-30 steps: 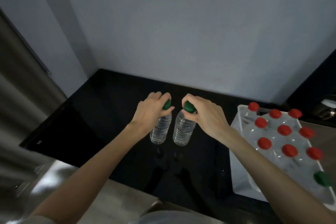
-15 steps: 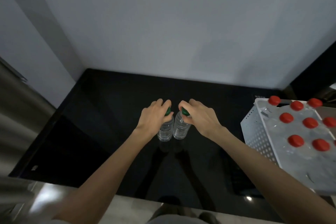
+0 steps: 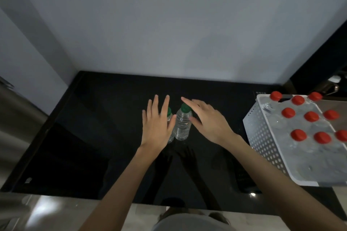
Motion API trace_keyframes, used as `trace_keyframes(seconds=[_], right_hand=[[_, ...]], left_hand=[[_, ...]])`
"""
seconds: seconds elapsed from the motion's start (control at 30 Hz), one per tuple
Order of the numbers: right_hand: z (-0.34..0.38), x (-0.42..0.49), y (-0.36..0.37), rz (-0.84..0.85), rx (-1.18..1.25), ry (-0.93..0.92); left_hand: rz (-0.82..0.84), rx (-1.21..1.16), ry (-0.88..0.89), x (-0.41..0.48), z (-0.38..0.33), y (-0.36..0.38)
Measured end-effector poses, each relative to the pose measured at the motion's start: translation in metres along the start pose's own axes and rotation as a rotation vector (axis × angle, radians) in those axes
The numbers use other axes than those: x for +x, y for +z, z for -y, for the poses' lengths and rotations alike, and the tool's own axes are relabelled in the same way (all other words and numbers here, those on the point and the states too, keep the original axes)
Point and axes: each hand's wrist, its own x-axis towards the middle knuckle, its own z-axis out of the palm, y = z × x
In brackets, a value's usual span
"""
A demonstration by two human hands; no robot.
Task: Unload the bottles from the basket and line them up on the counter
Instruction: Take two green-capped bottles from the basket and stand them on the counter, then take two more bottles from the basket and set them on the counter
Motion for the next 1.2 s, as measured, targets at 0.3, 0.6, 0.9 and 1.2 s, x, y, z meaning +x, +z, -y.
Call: trace_keyframes(seconds=[0.3,0.6,0.9,1.2], right_hand=[[-0.065,-0.087,-0.079,-0.317,-0.130,0.128],[-0.193,-0.209,-0.118,-0.302,-0.072,0.309],[-0.249,-0.222,-0.110,-0.018,-0.150,0.150],[-0.256,-0.199,-0.096,0.049,-0.195,0.185]], left_hand=[[-0.301,-0.078,0.320,-0.007,-0.106,-0.021],[0.026,-0.138,0.432,-0.030,-0.260,0.064],[0.193,-0.054,0.344,-0.036,-0.318,0.128],[0.155,-0.065,0.273,-0.028,-0.329,0.136]])
